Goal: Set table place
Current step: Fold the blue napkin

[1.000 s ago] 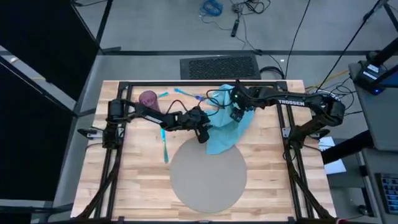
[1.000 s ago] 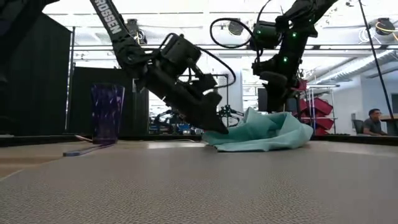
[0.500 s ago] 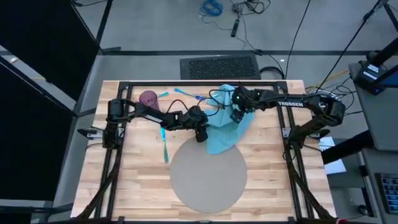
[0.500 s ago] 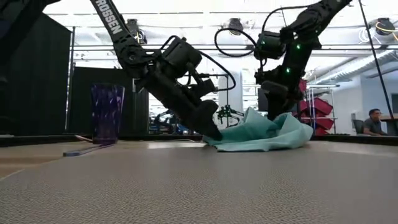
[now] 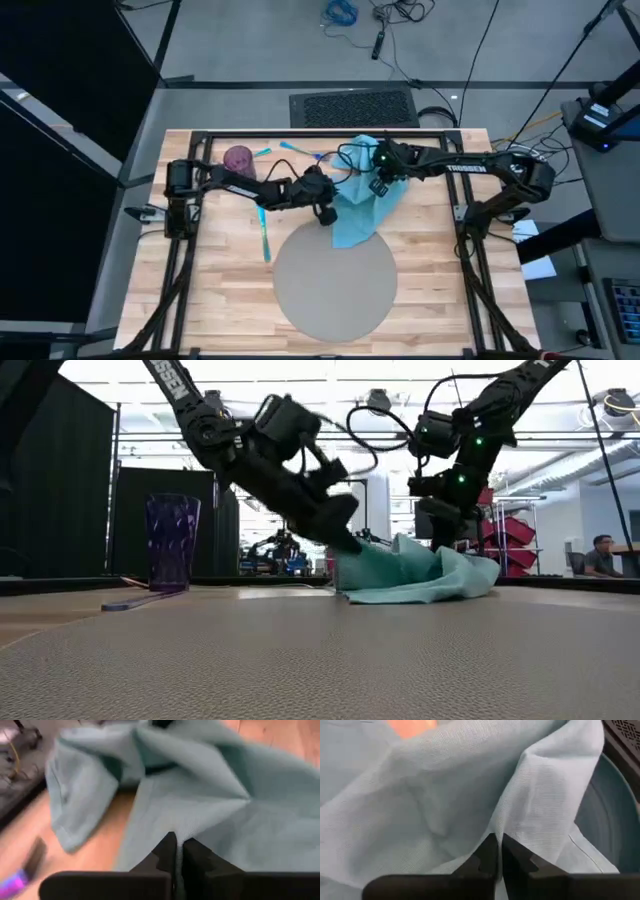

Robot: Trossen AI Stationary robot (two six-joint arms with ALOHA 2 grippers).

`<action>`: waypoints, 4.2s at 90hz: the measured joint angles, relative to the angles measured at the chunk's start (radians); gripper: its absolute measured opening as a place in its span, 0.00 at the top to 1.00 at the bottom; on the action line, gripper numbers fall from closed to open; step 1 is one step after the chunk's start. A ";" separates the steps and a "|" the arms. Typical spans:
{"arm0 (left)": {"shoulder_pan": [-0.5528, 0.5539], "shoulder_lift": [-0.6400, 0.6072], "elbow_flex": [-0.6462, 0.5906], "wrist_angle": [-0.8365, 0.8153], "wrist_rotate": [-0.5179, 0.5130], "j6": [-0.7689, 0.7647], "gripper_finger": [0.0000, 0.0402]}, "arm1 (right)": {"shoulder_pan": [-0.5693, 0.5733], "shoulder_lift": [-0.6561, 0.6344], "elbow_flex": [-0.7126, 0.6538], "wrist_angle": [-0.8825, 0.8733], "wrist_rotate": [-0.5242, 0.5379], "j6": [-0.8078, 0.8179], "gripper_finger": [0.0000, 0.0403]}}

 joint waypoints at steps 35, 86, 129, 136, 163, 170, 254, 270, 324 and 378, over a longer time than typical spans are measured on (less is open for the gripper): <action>-0.052 -0.459 0.002 -0.294 -0.113 0.074 1.00 | 0.114 -0.202 0.299 -0.315 0.081 0.003 1.00; -0.234 -0.734 0.002 -0.693 -0.138 -0.160 1.00 | 0.428 -0.283 0.322 -0.252 -0.072 0.212 0.89; -0.184 -0.745 0.002 -0.726 -0.216 -0.294 1.00 | 0.162 -0.285 0.487 -0.149 0.005 0.109 0.38; -0.185 -0.745 0.002 -0.726 -0.212 -0.306 1.00 | 0.111 -0.285 0.511 -0.156 -0.097 0.132 0.37; -0.152 -0.684 -0.007 -0.732 -0.251 -0.316 1.00 | 0.371 -0.185 0.227 -0.005 -0.026 0.219 0.38; -0.142 -0.646 -0.027 -0.734 -0.250 -0.293 1.00 | 0.427 -0.162 0.148 0.177 -0.013 0.263 0.39; -0.101 -0.476 -0.039 -0.742 -0.239 -0.257 1.00 | 0.656 0.518 0.207 0.506 0.013 0.376 0.39; -0.101 -0.476 -0.039 -0.759 -0.239 -0.240 1.00 | 0.674 0.529 0.207 0.489 0.073 0.405 0.45; -0.101 -0.476 -0.039 -0.757 -0.238 -0.239 1.00 | 0.716 0.475 0.244 0.406 0.224 0.325 1.00; -0.171 -0.638 0.065 -0.782 -0.187 -0.233 1.00 | 0.694 0.046 0.574 -0.373 0.533 0.231 1.00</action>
